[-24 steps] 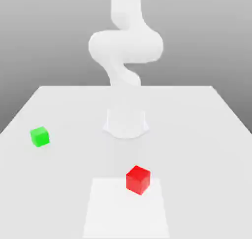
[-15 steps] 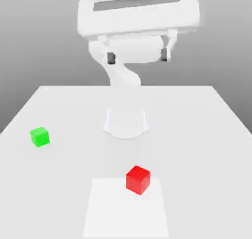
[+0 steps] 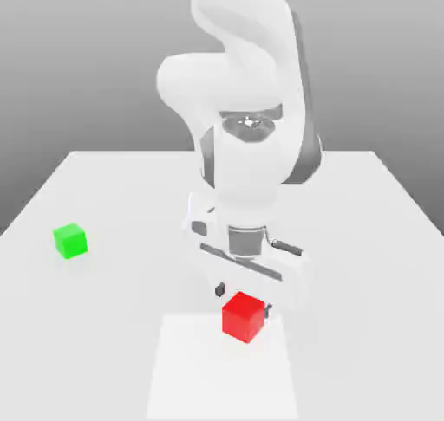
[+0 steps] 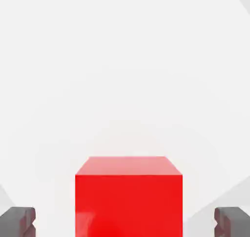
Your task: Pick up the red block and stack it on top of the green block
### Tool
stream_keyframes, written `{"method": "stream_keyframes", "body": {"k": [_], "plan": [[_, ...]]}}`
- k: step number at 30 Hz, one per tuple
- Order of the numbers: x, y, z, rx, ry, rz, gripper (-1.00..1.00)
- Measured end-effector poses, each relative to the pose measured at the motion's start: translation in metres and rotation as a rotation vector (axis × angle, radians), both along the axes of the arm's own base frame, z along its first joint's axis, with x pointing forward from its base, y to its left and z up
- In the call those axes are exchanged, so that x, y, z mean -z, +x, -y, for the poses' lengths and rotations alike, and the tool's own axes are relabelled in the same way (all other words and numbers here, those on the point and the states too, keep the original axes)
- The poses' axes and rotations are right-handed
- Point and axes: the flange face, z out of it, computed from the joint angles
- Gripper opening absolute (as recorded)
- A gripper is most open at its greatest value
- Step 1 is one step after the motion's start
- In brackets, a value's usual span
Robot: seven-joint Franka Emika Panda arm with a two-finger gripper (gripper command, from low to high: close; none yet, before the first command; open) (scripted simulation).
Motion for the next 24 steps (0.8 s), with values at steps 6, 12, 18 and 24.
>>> {"method": "stream_keyframes", "body": {"k": [6,12,18,24], "plan": [[0.004,0.000,0.000,0.000,0.000,0.002,-1.00],[-0.025,0.001,-0.001,-0.001,-0.002,0.001,-1.00],[-0.065,0.001,0.039,0.077,-0.007,0.004,-1.00],[-0.081,-0.024,0.166,0.335,-0.020,0.008,-1.00]]}}
